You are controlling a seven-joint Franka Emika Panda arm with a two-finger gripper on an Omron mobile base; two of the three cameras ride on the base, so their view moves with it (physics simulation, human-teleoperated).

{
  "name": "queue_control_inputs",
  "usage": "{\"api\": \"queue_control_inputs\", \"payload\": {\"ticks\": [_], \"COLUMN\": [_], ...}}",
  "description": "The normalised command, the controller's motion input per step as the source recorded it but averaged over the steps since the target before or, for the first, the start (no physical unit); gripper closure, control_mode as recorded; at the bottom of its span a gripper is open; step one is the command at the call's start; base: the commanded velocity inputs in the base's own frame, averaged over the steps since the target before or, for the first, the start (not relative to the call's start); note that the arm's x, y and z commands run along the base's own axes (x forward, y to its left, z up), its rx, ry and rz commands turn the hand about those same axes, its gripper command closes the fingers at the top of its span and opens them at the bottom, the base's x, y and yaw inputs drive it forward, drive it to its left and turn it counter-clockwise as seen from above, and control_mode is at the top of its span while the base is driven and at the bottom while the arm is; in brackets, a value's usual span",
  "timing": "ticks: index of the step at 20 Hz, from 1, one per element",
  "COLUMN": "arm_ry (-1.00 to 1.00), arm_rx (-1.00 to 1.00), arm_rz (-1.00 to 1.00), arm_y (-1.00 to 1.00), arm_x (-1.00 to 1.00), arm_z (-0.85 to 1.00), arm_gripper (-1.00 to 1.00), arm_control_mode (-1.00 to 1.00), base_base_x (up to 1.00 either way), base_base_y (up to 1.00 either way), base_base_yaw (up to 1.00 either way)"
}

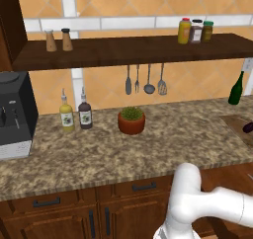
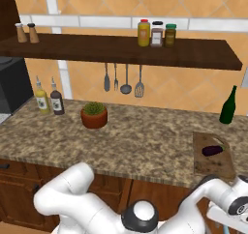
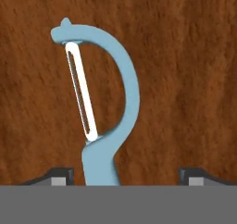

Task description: Place the appropriate cutting tool for cutting the eggplant skin on the cutting board.

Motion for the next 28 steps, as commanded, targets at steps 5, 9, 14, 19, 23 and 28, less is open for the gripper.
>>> {"api": "queue_control_inputs", "payload": {"ticks": [5,9,14,19,23,28], "arm_ry": [-0.02,-0.12,-0.13,-0.23,-0.14,-0.02], "arm_rx": [0.0,-0.01,0.0,-0.03,0.0,0.0], "arm_rz": [0.1,0.05,0.03,0.13,0.29,0.36], "arm_y": [0.36,0.36,0.09,0.12,0.19,0.39], "arm_x": [-0.1,-0.35,-0.45,-0.78,-0.48,-0.22], "arm_z": [-0.2,0.02,0.24,0.73,0.83,0.95], "arm_gripper": [1.0,1.0,1.0,1.0,1.0,1.0], "arm_control_mode": [-1.0,-1.0,-1.0,-1.0,-1.0,-1.0], "base_base_x": [0.0,0.0,0.0,0.0,0.0,0.0], "base_base_y": [0.0,0.0,0.0,0.0,0.0,0.0], "base_base_yaw": [0.0,0.0,0.0,0.0,0.0,0.0]}}
